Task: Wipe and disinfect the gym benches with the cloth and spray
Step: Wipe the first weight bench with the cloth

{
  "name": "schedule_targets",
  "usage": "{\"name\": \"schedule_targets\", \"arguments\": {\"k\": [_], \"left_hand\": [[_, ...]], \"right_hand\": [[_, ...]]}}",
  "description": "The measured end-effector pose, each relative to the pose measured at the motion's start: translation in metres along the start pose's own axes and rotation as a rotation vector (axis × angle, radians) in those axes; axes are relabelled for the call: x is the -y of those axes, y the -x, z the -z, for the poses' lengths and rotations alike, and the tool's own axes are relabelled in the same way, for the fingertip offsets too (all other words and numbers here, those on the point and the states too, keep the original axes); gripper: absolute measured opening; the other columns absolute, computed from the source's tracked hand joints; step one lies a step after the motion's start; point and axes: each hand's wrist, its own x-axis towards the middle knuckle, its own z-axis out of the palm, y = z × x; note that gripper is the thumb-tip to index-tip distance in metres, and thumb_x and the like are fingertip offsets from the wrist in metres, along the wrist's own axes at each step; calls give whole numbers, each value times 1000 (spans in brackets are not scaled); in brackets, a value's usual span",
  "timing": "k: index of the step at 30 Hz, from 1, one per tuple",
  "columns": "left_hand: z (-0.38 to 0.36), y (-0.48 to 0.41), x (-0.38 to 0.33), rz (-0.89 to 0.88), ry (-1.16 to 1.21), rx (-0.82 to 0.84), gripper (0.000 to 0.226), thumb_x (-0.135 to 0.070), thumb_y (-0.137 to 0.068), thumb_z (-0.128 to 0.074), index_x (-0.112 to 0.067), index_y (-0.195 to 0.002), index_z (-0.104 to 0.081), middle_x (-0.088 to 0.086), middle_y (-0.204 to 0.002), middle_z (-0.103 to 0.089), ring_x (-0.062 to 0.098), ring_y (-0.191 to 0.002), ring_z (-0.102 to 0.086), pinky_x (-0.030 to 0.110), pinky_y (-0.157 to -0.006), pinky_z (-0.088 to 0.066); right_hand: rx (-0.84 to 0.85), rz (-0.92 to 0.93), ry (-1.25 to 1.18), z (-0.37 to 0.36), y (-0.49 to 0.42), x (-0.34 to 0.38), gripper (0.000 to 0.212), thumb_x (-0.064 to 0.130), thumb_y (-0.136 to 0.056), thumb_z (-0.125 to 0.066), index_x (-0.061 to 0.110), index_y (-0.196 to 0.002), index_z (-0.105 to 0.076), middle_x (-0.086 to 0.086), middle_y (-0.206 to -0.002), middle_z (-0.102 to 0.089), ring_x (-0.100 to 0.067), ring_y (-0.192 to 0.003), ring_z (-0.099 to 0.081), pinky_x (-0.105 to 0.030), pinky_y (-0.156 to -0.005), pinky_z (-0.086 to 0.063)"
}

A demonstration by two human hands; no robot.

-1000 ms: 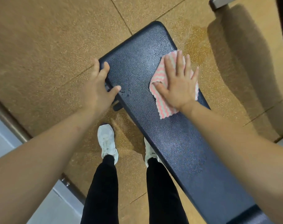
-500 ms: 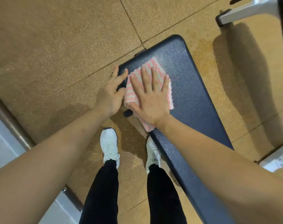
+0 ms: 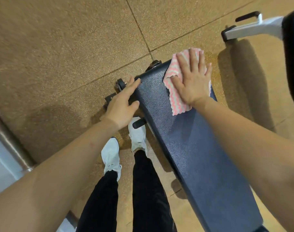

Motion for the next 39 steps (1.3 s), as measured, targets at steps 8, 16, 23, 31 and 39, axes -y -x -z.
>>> {"name": "schedule_targets", "arguments": {"k": [8,16,23,31,39], "left_hand": [[-1,1,-3,106,274,0,73,10,-103,-47,-33,-160,-32,-34,-158,-19,7,-152,-24,18,-116,-27],[-4,23,-23,332,320,-485,45,4,-95,-54,-30,-119,-72,-20,-113,-74,2,-112,-68,46,-101,-57],[-7,36,-48,262,-47,-501,39,-6,-97,-55,-20,-132,-65,-2,-126,-63,18,-119,-60,46,-105,-50],[-21,-44,-75,-210,-495,-93,62,-41,-98,-63,-29,-156,-44,4,-168,-31,32,-155,-27,47,-122,-20],[-26,-77,-91,-136,-835,128,75,-51,-105,-48,-34,-166,-8,2,-170,-24,31,-152,-32,56,-114,-40]], "right_hand": [[11,171,60,3,-7,32,71,74,-94,-27,32,-150,-38,-10,-160,-33,-38,-153,-15,-71,-117,-6],[84,591,83,-8,4,110,55,59,-88,-47,26,-130,-59,0,-135,-56,-28,-133,-45,-59,-114,-22],[275,448,-148,21,-42,84,72,78,-83,-49,26,-133,-59,1,-119,-66,-25,-115,-57,-42,-99,-38],[-78,246,-539,38,6,8,68,34,-82,-73,14,-144,-53,-7,-152,-46,-30,-135,-42,-48,-112,-36],[-10,-339,-371,13,110,-42,81,62,-83,-69,23,-149,-45,-6,-154,-39,-36,-134,-36,-55,-108,-37]]}}
